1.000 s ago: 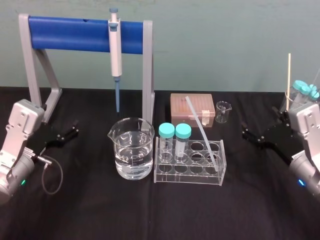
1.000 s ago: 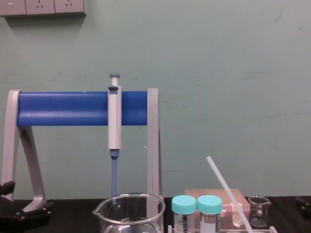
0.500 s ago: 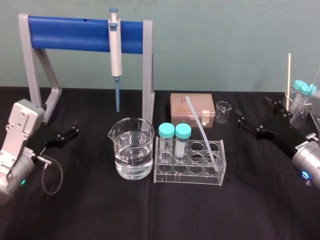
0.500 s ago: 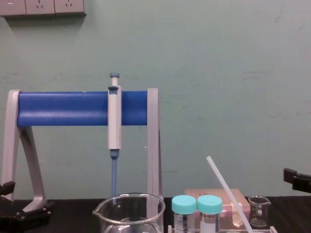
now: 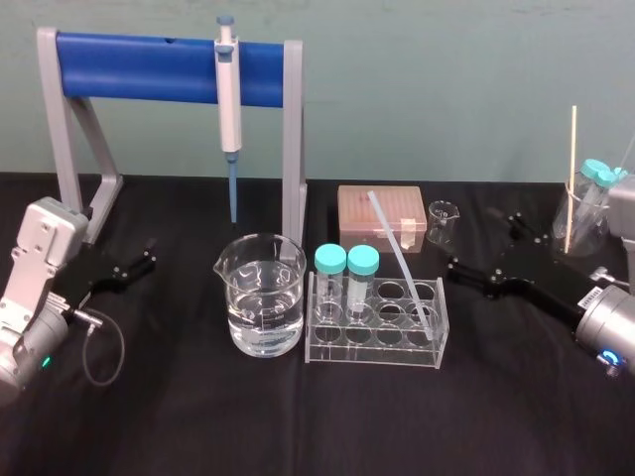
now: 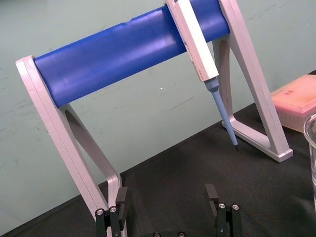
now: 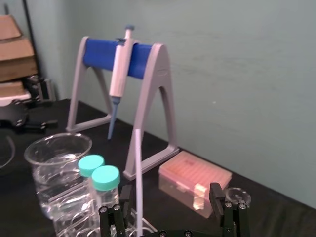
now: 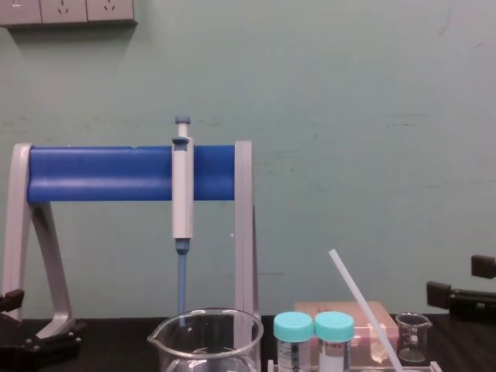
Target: Pick up the stirring rod with one hand, then place it down.
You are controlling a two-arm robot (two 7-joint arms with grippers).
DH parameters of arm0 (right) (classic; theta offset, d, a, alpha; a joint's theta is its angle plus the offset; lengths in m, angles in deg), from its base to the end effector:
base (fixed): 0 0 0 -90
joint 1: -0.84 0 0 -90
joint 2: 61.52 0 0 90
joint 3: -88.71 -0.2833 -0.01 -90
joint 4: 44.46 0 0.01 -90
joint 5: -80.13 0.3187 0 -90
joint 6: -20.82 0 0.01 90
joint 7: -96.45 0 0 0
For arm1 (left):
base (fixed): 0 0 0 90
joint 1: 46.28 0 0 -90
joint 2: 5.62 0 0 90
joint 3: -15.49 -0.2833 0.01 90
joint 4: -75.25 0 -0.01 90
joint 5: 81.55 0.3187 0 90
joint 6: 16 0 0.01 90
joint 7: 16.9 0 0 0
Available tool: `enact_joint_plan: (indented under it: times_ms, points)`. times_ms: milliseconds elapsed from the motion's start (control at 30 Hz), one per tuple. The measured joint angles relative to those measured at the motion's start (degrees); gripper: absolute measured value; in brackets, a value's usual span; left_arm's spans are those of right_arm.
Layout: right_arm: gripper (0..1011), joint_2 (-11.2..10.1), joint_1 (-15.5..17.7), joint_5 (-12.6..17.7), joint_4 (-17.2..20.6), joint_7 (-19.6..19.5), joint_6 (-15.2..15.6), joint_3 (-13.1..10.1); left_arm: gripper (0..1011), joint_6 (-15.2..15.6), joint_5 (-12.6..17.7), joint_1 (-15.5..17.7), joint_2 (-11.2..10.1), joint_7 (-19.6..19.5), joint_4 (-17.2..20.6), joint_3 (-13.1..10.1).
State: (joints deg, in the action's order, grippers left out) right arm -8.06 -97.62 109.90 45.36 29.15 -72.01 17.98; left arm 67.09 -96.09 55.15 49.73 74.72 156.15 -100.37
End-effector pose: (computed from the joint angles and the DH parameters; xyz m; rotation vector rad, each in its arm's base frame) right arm 0.3608 -0.0854 -0.2522 -0.1074 -0.0825 -0.8994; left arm 0.3663 0.0763 -0.2988 0.3046 -0.2852 1.2480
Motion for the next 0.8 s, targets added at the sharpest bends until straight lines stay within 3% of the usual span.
enact_joint_plan:
  times_ms: [300, 800]
  points:
    - [1003, 0.36, -3.73, -1.76, -2.34, 4.14, 3.19, 1.63, 1001, 0.00, 0.00, 0.00, 0.00, 0.00, 0.00, 0.00]
    - [1003, 5.07, -11.37, -5.97, -8.78, 8.30, 3.90, 4.38, 1001, 0.00, 0.00, 0.00, 0.00, 0.00, 0.00, 0.00]
